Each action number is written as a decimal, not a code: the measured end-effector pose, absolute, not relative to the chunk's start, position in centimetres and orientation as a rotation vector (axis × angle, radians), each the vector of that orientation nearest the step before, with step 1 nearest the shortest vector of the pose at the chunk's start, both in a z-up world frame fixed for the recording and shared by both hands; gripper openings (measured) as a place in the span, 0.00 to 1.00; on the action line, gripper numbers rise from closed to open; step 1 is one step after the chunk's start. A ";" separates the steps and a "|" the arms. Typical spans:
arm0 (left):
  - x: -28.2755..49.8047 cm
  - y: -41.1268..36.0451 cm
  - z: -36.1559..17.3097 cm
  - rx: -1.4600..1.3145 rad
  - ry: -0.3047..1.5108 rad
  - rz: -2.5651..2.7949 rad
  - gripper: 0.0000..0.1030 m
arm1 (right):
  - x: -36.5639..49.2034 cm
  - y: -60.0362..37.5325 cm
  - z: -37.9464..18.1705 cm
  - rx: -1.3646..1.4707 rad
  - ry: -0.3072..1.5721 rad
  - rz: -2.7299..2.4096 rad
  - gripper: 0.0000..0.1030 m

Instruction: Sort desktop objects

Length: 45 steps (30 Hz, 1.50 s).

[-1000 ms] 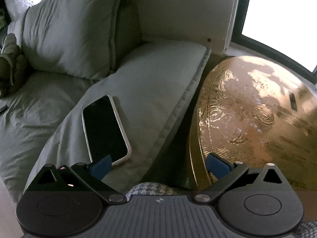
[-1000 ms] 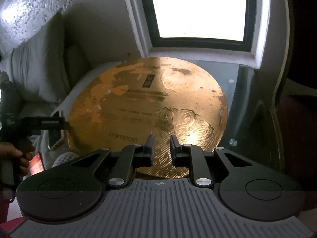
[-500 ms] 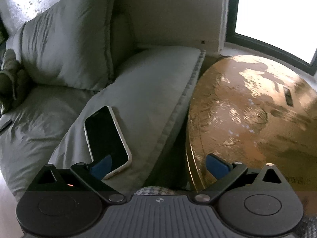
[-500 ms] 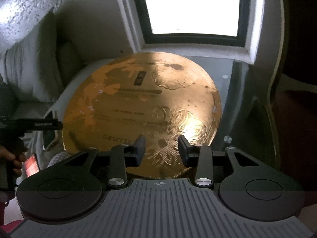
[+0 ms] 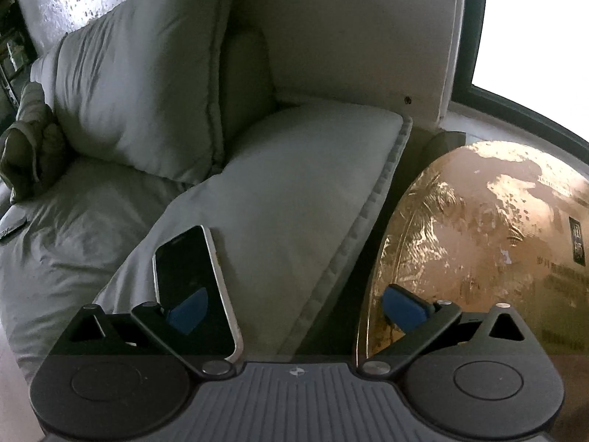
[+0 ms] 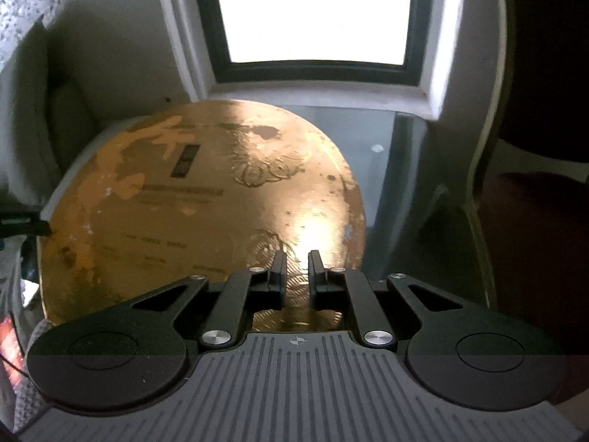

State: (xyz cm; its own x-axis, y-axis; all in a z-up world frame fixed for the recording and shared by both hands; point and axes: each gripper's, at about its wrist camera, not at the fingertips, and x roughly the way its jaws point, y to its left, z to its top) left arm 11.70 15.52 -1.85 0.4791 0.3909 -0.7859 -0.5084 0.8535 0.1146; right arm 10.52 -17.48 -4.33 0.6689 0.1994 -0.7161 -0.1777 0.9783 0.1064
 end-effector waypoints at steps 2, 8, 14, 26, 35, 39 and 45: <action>11.9 15.6 -1.9 -0.137 0.922 0.549 1.00 | 11.0 -17.3 -4.5 0.016 0.807 0.204 0.11; 11.7 15.2 -1.6 -0.090 0.957 0.549 0.99 | 12.8 -17.4 -5.8 0.035 0.888 0.165 0.15; 9.4 13.6 -0.1 -0.051 0.965 0.490 0.99 | 11.9 -17.6 -5.6 0.036 0.900 0.176 0.21; 4.7 10.6 2.3 -0.071 0.971 0.396 0.99 | 9.4 -17.9 -5.2 0.019 0.932 0.199 0.22; 1.7 5.7 4.7 -0.007 0.994 0.172 0.99 | 2.6 -19.5 1.7 0.150 0.854 0.299 0.75; 0.6 4.3 5.9 -0.012 0.976 0.103 0.99 | -0.1 -20.6 4.4 0.182 0.811 0.293 0.85; -1.0 2.9 7.6 -0.053 0.902 0.085 0.99 | -3.3 -21.8 7.6 0.191 0.760 0.266 0.89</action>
